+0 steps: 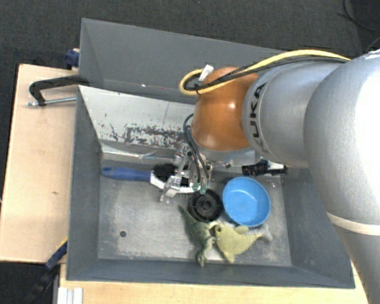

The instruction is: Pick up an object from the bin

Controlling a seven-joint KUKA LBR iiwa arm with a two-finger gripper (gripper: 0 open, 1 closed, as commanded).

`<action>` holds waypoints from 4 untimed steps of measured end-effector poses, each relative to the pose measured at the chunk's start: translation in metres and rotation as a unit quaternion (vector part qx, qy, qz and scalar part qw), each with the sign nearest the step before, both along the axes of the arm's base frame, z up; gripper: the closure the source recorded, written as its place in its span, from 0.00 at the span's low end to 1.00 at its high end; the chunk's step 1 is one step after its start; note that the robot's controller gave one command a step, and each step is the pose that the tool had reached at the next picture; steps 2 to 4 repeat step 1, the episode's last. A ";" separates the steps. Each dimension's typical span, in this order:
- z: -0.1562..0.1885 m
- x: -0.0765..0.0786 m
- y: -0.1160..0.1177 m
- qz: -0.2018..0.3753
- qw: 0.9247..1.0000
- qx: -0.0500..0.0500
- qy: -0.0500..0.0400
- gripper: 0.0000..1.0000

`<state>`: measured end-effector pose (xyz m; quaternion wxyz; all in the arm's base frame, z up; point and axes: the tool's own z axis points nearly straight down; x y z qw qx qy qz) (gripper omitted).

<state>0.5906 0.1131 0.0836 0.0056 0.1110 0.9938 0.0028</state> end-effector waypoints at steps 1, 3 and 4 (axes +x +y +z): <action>0.157 -0.031 0.016 0.048 0.999 -0.001 0.000 1.00; 0.157 -0.031 0.016 0.048 0.999 -0.001 0.000 1.00; 0.157 -0.031 0.016 0.048 0.999 -0.001 0.000 1.00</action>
Offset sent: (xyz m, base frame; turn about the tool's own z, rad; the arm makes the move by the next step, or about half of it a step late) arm -0.0325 0.0149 0.1513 -0.0956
